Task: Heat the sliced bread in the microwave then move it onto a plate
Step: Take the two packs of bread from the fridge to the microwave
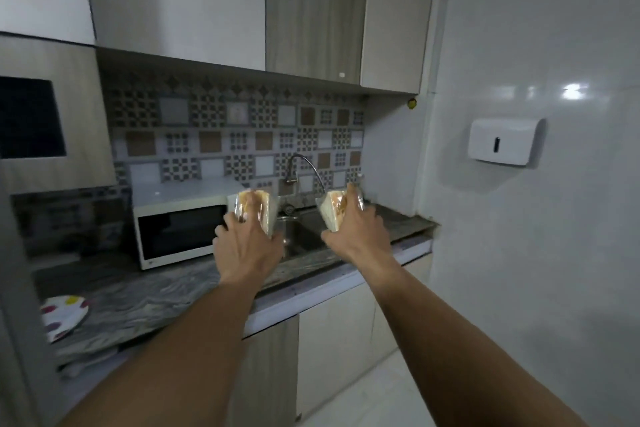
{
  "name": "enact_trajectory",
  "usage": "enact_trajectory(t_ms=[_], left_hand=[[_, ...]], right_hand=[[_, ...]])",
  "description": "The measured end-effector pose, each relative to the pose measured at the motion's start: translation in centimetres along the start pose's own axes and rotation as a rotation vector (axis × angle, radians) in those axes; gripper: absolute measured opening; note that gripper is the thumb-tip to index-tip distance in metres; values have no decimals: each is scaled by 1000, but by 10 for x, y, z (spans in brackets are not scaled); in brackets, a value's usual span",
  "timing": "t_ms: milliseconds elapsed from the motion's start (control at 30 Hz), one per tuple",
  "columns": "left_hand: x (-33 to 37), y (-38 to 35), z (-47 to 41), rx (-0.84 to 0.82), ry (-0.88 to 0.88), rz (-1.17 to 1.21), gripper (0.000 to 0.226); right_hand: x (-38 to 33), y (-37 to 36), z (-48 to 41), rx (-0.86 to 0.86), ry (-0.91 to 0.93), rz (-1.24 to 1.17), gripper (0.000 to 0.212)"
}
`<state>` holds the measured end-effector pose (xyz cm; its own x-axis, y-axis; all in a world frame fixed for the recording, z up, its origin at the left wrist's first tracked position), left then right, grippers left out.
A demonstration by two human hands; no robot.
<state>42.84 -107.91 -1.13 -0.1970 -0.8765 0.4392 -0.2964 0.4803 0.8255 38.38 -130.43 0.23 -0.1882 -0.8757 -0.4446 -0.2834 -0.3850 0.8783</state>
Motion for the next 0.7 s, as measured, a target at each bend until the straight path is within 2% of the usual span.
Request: enact_trajectory(t_ms=[400, 700], left_hand=[[-81, -51, -147, 112, 256, -104, 91], [-123, -75, -285, 163, 288, -102, 86]], right_hand=[[-63, -109, -200, -122, 193, -74, 109], [-113, -153, -351, -151, 281, -112, 109]])
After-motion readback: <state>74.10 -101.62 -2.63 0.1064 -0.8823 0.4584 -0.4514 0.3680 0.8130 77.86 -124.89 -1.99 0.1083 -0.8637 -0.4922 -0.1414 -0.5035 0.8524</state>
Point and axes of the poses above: each hand's wrist, its own z-axis away from the middle knuckle, its own y-axis out of the back of the hand, x = y × z, the point moved 10 cm from there along -z, towards the middle knuckle, and after that the axes turned 12 degrees about -x, right-handed, at the moved point
